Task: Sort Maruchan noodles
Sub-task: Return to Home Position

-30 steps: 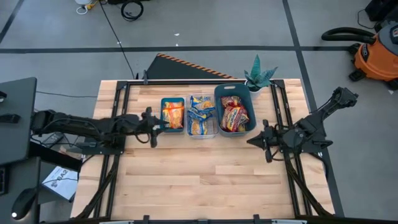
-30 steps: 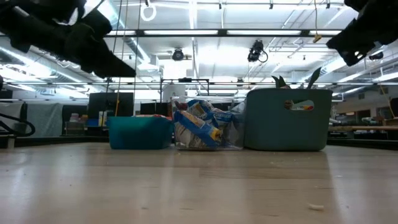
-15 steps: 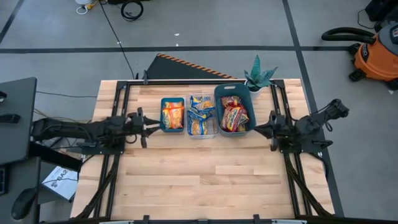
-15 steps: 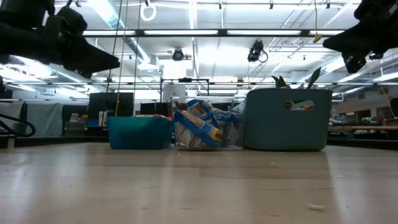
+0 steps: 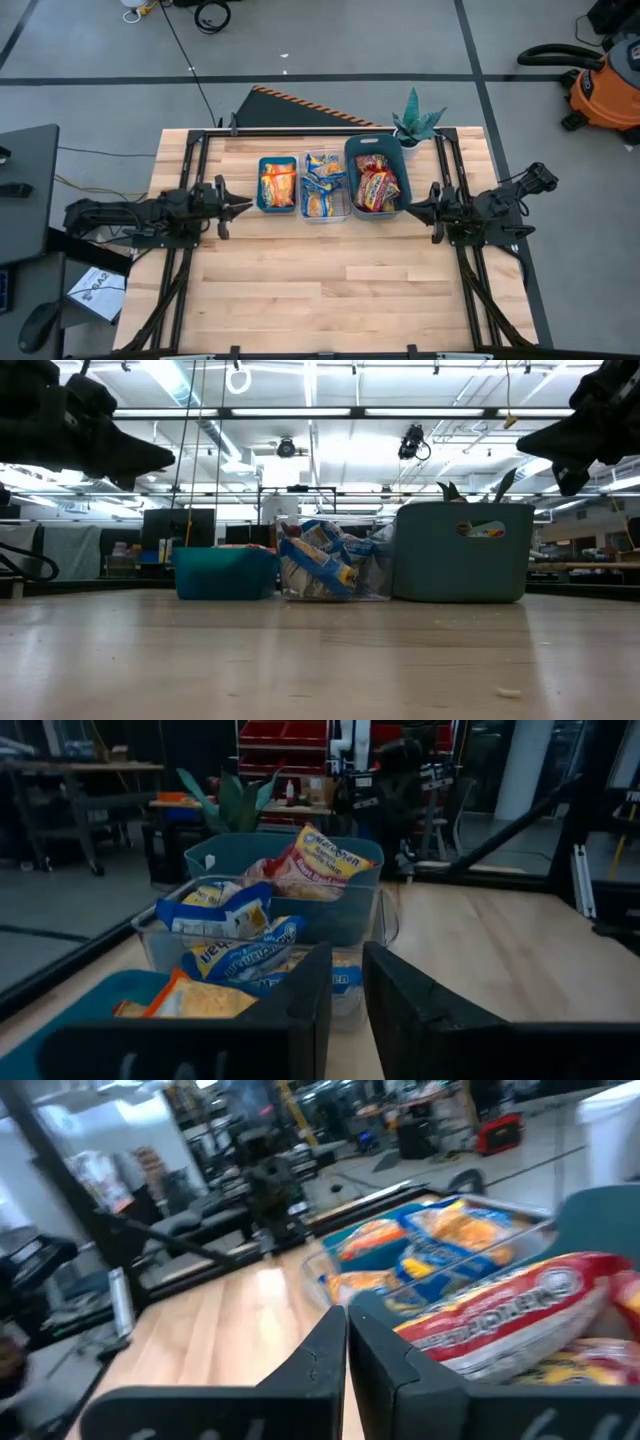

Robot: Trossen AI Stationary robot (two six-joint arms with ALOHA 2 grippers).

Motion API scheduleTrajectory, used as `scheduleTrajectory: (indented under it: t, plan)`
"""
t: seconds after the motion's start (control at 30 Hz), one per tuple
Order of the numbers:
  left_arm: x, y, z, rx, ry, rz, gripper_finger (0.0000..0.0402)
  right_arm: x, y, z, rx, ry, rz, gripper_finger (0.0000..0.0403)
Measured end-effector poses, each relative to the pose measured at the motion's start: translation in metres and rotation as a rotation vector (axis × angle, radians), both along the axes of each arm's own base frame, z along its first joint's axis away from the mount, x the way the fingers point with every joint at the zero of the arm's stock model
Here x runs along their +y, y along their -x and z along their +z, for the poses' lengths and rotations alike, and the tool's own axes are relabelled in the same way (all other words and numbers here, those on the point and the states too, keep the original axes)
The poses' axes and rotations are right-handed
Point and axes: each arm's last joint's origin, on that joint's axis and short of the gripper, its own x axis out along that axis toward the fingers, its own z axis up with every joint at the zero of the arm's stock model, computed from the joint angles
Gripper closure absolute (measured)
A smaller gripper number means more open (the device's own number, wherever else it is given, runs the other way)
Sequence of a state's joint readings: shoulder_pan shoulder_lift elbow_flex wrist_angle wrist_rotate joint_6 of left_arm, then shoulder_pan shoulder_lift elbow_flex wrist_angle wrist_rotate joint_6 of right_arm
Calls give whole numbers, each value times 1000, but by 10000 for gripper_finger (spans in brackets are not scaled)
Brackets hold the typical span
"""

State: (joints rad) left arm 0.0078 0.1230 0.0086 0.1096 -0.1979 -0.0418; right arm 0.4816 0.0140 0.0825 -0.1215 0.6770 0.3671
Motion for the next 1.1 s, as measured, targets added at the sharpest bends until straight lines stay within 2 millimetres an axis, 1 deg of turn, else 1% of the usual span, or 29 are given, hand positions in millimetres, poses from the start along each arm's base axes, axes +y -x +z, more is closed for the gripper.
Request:
scheduleTrajectory:
  t: [0.17, 0.33, 1.1]
  plan:
    - [0, 0, 0, -15, 73, 0, 344, 3, -1, -3, 12, 4, 79, 382]
    - [0, 0, 0, -12, 75, 0, 344, 4, -1, -2, 5, -3, 132, 381]
    - [0, 0, 0, -12, 75, 0, 344, 5, -1, -1, -4, -7, 149, 380]
